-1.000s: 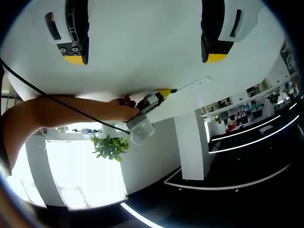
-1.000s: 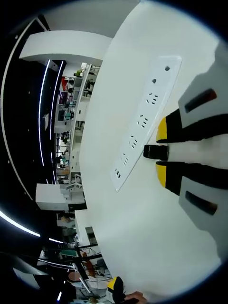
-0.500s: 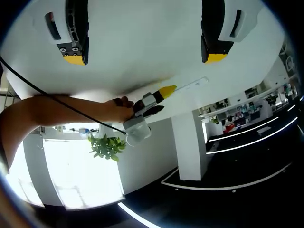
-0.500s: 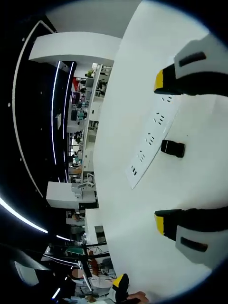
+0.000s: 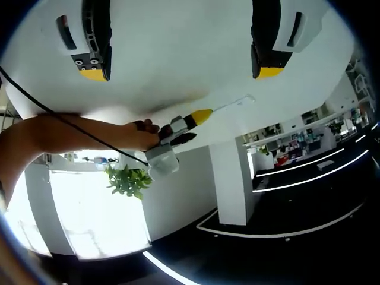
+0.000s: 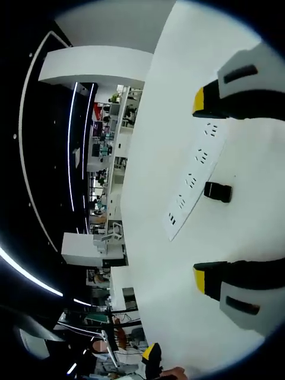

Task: Snap the two parts of the plastic buckle together until the buckle closes and remains connected.

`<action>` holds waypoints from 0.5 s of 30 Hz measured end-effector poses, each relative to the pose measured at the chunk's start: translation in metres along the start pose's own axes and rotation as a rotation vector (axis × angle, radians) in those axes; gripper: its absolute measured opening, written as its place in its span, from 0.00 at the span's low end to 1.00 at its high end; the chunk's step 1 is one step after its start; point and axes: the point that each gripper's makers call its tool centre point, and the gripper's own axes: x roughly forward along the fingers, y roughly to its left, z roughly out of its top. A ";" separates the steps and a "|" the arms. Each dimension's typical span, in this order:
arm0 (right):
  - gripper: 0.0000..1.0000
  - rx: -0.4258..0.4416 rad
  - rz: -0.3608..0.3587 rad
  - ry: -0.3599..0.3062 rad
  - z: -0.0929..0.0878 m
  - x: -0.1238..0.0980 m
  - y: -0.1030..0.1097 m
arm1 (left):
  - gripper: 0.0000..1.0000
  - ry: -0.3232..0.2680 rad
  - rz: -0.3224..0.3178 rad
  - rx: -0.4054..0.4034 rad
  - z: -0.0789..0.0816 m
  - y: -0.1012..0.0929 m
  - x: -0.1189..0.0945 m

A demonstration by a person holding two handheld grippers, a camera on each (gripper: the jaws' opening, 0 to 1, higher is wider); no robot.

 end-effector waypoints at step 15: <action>0.96 0.007 -0.004 -0.008 0.000 -0.011 0.003 | 0.99 0.003 0.013 -0.035 -0.001 0.007 -0.003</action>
